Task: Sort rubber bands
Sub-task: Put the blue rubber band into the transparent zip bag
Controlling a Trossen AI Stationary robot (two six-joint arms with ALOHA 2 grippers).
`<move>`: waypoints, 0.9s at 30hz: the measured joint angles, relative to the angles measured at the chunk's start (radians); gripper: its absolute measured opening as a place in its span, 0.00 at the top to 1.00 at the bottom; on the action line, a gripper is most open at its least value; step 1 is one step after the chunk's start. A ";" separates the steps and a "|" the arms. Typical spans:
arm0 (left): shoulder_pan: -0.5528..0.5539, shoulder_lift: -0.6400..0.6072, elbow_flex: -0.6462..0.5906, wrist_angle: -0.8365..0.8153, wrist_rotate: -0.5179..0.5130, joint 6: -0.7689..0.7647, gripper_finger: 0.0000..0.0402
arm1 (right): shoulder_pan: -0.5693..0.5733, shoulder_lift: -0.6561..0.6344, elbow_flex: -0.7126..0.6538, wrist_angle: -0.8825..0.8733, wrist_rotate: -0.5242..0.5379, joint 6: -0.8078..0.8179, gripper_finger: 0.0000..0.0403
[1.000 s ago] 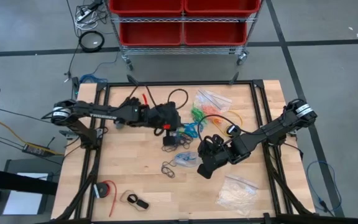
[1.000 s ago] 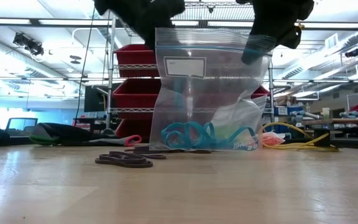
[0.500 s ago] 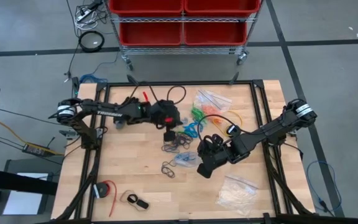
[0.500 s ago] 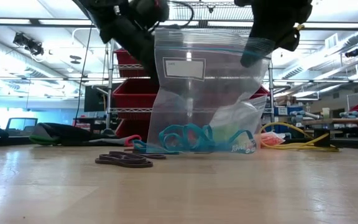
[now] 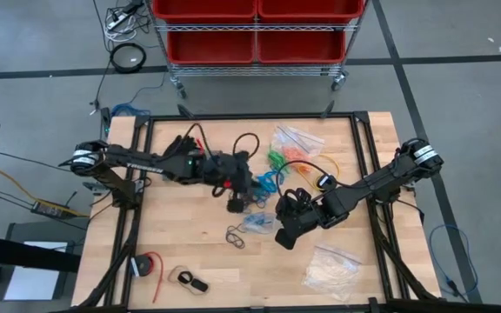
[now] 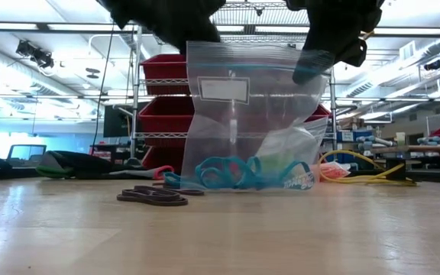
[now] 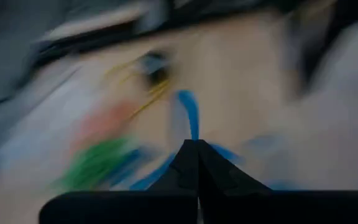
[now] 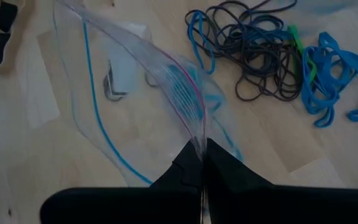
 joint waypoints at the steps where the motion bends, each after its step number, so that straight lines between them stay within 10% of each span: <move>1: 0.007 0.000 0.000 -0.035 -0.069 0.010 1.00 | 0.000 0.000 0.000 -0.001 0.000 0.000 1.00; 8: 0.119 0.022 -0.022 -0.134 0.078 -0.041 1.00 | 0.001 0.000 0.000 0.002 0.000 -0.001 1.00; 27: 0.305 0.193 -0.201 0.043 0.032 -0.040 1.00 | -0.001 0.000 0.000 0.021 0.000 -0.011 1.00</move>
